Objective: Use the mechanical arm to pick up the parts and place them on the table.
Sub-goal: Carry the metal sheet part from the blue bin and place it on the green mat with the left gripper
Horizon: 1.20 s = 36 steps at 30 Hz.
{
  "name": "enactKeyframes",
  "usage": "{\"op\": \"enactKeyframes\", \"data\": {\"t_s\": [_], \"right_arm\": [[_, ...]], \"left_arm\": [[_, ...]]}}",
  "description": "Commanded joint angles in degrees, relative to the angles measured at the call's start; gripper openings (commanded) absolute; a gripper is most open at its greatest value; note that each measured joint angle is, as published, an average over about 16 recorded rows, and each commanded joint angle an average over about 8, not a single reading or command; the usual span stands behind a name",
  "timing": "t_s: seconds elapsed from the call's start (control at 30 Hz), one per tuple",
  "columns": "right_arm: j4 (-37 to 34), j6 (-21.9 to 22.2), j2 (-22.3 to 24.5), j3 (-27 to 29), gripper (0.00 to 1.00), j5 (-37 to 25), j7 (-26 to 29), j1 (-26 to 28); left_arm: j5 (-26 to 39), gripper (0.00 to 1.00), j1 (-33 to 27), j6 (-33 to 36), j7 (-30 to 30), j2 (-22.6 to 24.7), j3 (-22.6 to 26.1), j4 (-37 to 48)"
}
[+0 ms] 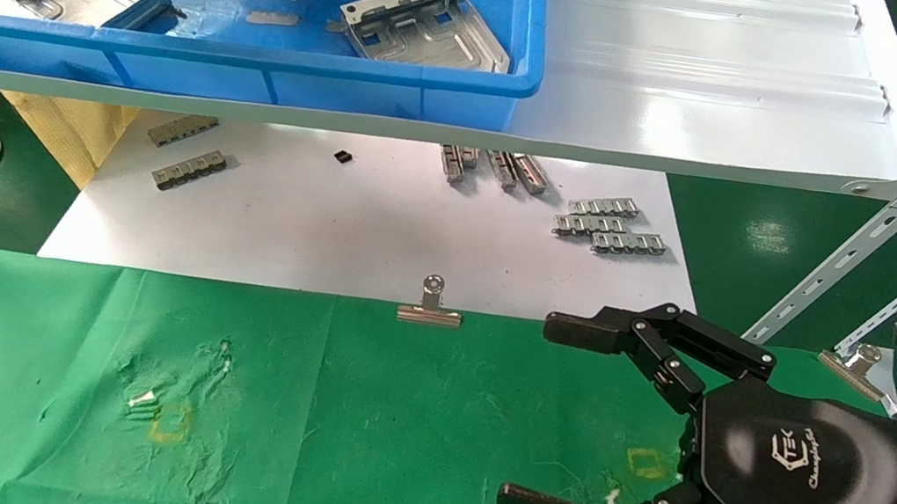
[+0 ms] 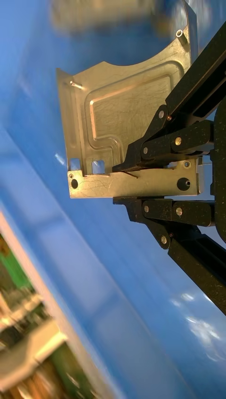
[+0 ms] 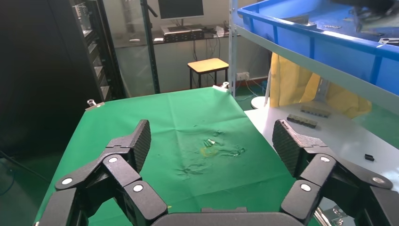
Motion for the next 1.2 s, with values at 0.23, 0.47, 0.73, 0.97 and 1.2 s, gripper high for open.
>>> {"op": "enactKeyframes", "data": {"t_s": [0.23,0.47,0.73,0.97,1.2], "right_arm": [[0.00,0.00,0.00,0.00,1.00,0.00,0.00,0.00],[0.00,0.00,0.00,0.00,1.00,0.00,0.00,0.00],[0.00,0.00,0.00,-0.01,1.00,0.00,0.00,0.00],[0.00,0.00,0.00,-0.01,1.00,0.01,0.00,0.00],[0.00,0.00,0.00,-0.01,1.00,0.01,0.00,0.00]], "left_arm": [[-4.81,0.00,1.49,19.84,8.43,-4.19,-2.61,-3.57],[-8.12,0.00,5.49,29.42,15.81,-7.60,-2.97,-7.20],[-16.64,0.00,14.82,30.08,19.69,-15.82,2.06,-24.02],[-21.02,0.00,22.05,29.18,21.33,-23.57,10.16,-34.14],[-19.12,0.00,25.25,28.75,27.90,-24.59,15.97,-28.39]]}}
